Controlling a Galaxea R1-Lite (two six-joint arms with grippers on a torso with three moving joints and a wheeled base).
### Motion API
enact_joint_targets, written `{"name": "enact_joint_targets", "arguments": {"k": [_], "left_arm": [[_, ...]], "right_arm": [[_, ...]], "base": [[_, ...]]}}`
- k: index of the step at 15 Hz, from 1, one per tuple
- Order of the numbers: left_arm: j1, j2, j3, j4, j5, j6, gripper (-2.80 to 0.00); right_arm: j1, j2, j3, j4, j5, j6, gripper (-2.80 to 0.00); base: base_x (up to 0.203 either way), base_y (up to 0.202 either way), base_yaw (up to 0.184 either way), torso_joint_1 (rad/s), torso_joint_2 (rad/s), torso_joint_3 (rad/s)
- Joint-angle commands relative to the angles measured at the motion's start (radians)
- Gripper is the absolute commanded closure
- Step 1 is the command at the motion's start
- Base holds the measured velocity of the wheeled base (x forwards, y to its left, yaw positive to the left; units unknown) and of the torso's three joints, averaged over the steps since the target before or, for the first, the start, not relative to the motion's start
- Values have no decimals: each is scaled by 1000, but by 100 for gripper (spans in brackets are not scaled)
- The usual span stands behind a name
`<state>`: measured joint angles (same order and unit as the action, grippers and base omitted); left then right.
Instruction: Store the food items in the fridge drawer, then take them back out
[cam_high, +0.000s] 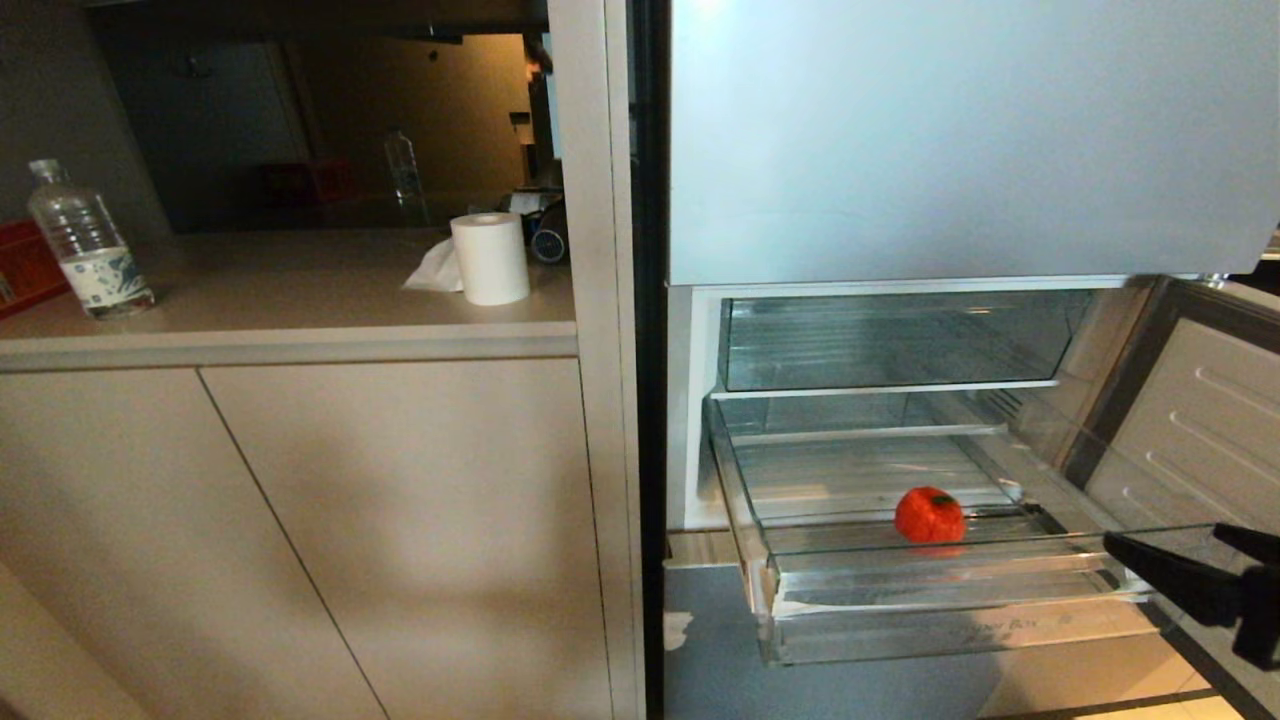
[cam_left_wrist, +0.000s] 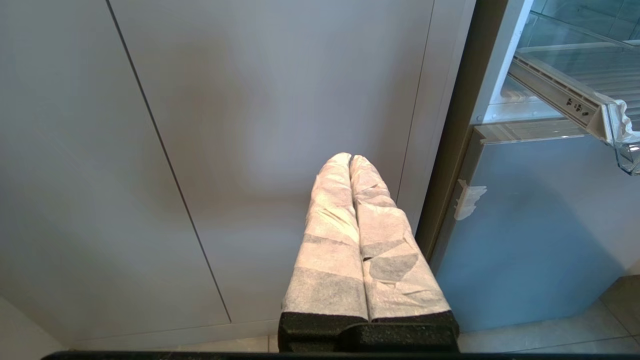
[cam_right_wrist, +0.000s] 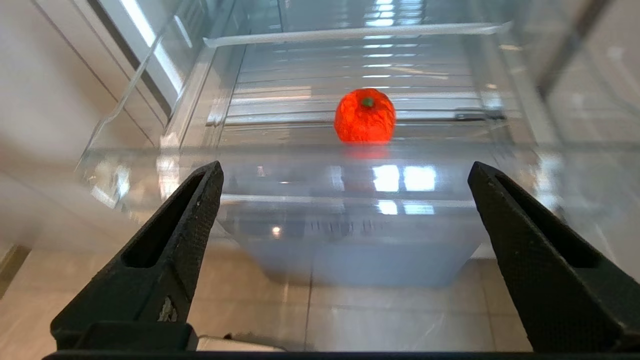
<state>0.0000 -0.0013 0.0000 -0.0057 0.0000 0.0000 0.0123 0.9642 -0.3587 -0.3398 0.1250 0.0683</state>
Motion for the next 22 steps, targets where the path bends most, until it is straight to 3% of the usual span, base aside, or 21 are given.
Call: {"name": "enact_joint_targets", "arguments": {"k": [1, 4, 5, 7, 12, 14, 17, 22], "left_arm": [[0, 0, 2, 0, 0, 0, 0], [0, 0, 2, 0, 0, 0, 0], [0, 0, 2, 0, 2, 0, 0], [0, 0, 2, 0, 0, 0, 0], [1, 0, 2, 0, 0, 0, 0], [0, 0, 2, 0, 2, 0, 0], [0, 0, 2, 0, 0, 0, 0], [0, 0, 2, 0, 1, 0, 0]], "right_arm": [[-1, -222, 89, -1, -10, -1, -280], [-3, -363, 164, 13, -25, -1, -280], [0, -391, 185, 25, -70, 1, 0], [12, -449, 217, 43, -117, -2, 0], [19, -696, 281, 183, -108, -23, 0], [17, -749, 356, 220, -106, -71, 0], [0, -865, 348, 300, -78, -91, 0], [-8, -963, 359, 344, -110, -224, 0]], "base": [[0, 0, 0, 0, 0, 0], [0, 0, 0, 0, 0, 0], [0, 0, 0, 0, 0, 0], [0, 0, 0, 0, 0, 0], [0, 0, 0, 0, 0, 0], [0, 0, 0, 0, 0, 0], [0, 0, 0, 0, 0, 0], [0, 0, 0, 0, 0, 0]]}}
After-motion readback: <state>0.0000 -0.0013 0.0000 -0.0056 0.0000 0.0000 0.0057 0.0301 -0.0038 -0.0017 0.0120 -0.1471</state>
